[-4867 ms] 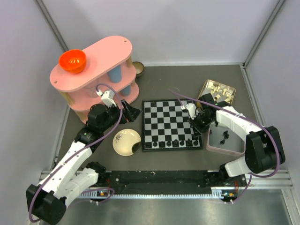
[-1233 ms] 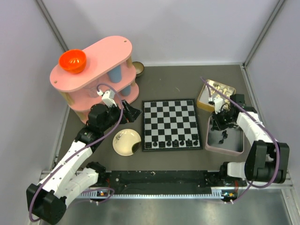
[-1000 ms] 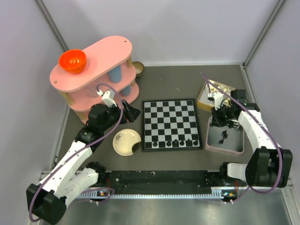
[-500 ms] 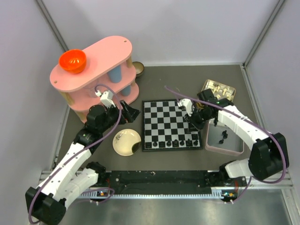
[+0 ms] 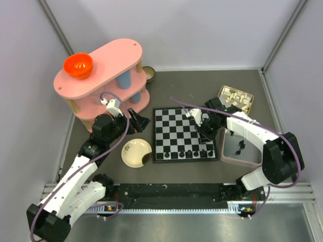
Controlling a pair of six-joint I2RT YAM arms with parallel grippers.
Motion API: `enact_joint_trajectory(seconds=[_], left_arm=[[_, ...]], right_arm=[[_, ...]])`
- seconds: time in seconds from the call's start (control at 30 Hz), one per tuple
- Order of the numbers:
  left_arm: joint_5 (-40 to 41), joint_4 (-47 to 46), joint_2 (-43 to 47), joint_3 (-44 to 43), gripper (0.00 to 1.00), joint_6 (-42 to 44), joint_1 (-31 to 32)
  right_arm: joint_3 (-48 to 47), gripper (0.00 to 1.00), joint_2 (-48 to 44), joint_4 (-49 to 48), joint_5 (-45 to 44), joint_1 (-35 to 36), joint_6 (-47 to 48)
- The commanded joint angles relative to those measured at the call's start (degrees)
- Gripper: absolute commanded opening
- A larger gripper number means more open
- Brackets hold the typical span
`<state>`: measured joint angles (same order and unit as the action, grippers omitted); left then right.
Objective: Set up the chess pieces on the board
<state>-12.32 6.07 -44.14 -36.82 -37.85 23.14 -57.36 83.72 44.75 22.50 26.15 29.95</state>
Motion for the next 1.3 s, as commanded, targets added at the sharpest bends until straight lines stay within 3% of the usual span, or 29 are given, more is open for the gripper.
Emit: enact_joint_trajectory(seconds=[0.0, 0.87, 1.27], left_arm=[[0.71, -1.85, 0.63, 0.61, 0.99, -0.04, 0.07], [1.51, -2.02, 1.34, 1.66, 0.99, -0.3, 0.07], [1.59, -2.02, 1.34, 1.4, 0.99, -0.3, 0.07]], right_arm=[[0.67, 0.1, 0.74, -2.04, -1.41, 1.45, -0.51], [3.22, 0.15, 1.71, -1.33, 0.17, 2.24, 0.98], [2.0, 0.29, -0.23, -0.72, 0.09, 2.24, 0.46]])
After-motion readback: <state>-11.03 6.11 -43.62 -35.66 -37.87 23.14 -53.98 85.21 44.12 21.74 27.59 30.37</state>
